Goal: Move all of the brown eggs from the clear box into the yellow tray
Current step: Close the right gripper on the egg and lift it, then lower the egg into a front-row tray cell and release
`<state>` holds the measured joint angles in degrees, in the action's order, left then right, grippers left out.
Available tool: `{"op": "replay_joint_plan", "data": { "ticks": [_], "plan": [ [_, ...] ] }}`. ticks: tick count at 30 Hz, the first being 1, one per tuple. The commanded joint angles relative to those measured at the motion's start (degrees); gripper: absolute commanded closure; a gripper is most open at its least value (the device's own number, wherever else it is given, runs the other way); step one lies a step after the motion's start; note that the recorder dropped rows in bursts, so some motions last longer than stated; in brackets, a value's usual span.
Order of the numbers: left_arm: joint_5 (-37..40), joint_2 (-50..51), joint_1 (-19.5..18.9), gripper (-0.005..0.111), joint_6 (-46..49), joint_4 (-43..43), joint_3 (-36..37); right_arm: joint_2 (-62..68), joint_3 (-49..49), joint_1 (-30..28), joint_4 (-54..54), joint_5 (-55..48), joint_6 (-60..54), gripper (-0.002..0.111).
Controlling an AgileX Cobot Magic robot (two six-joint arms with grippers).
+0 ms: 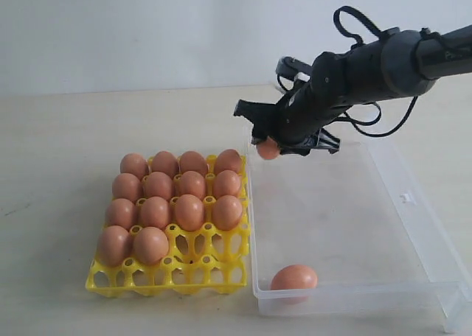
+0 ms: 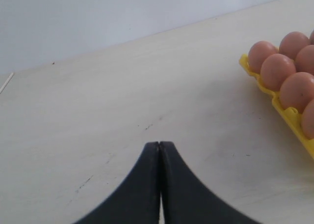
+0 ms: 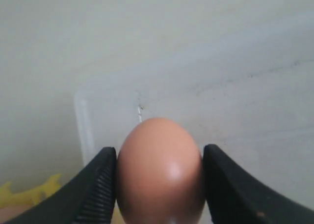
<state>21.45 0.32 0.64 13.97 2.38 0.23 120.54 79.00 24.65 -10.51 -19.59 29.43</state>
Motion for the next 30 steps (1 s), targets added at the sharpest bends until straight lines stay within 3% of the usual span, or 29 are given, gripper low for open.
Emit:
{"op": "replay_joint_plan", "data": {
  "ticks": [1,4,6,9,15,23,30],
  "plan": [
    [-0.6,-0.3,0.0,0.107,-0.4,0.5,-0.2,-10.9,-13.1,3.3,1.9,19.6,-10.8,0.108],
    [-0.6,-0.3,0.0,0.107,-0.4,0.5,-0.2,-17.2,-25.4,7.1,8.7,36.7,-14.6,0.108],
    [-0.6,-0.3,0.0,0.107,-0.4,0.5,-0.2,-20.2,-33.2,9.2,19.7,48.5,-13.8,0.108],
    [-0.6,-0.3,0.0,0.107,-0.4,0.5,-0.2,-20.7,-40.3,10.0,33.7,61.2,-5.7,0.108],
    [-0.6,-0.3,0.0,0.107,-0.4,0.5,-0.2,-16.6,-41.4,10.0,48.9,69.5,4.4,0.108],
    [-0.6,-0.3,0.0,0.107,-0.4,0.5,-0.2,-10.9,-41.2,10.0,53.1,73.5,11.4,0.107],
    [-0.6,-0.3,0.0,0.107,-0.4,0.5,-0.2,-8.5,-38.0,10.0,53.7,72.9,22.9,0.081]
  ]
}}
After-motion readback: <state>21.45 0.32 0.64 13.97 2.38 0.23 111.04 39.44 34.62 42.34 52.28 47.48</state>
